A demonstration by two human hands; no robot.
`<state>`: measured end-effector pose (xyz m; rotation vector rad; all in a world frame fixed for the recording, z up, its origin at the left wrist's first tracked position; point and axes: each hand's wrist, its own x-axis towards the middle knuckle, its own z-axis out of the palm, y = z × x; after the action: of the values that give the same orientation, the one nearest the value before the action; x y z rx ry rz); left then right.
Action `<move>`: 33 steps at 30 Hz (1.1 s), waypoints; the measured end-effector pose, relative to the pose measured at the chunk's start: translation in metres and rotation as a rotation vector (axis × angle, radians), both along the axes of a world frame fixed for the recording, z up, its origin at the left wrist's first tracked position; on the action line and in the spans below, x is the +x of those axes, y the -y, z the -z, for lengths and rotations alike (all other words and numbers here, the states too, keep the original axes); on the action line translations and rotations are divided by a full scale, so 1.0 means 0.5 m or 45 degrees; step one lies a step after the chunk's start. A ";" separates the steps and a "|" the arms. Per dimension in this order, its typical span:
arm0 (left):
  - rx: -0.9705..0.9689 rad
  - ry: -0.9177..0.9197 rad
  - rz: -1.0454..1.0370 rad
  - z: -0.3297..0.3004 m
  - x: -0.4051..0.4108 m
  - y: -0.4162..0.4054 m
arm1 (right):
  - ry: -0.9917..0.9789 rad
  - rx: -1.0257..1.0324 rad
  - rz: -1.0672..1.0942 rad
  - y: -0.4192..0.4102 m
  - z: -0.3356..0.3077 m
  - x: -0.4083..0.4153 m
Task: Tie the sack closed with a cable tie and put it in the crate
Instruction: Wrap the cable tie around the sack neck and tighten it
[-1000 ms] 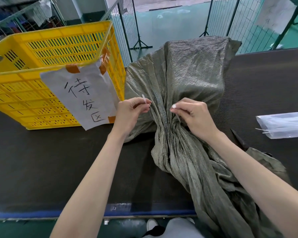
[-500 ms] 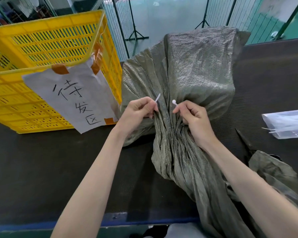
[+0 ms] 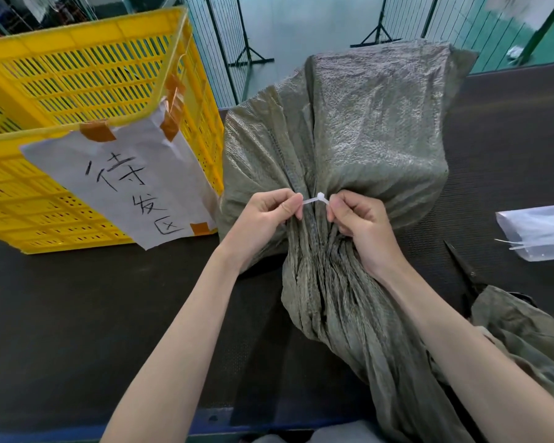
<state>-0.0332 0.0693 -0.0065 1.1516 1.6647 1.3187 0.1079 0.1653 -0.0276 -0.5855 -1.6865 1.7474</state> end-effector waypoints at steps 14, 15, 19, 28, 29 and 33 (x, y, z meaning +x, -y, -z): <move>0.012 0.029 0.007 0.000 -0.004 -0.006 | 0.118 0.271 0.059 -0.002 -0.007 -0.004; 0.009 0.023 0.011 -0.003 -0.003 -0.007 | 0.141 0.293 0.071 -0.003 -0.006 -0.005; 0.001 -0.046 0.017 -0.008 -0.002 -0.015 | 0.266 0.377 0.103 -0.007 -0.003 -0.012; 0.240 0.052 -0.155 0.009 0.011 -0.014 | 0.372 0.394 0.239 -0.004 -0.016 -0.007; 0.247 0.041 -0.165 0.010 0.011 -0.014 | 0.373 0.381 0.249 -0.003 -0.016 -0.006; 0.228 -0.091 -0.190 0.009 0.015 -0.016 | 0.411 0.352 0.233 -0.005 -0.021 0.003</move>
<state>-0.0258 0.0773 -0.0108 1.2090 1.7399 1.5630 0.1094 0.1677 -0.0171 -0.8973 -1.9812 1.3135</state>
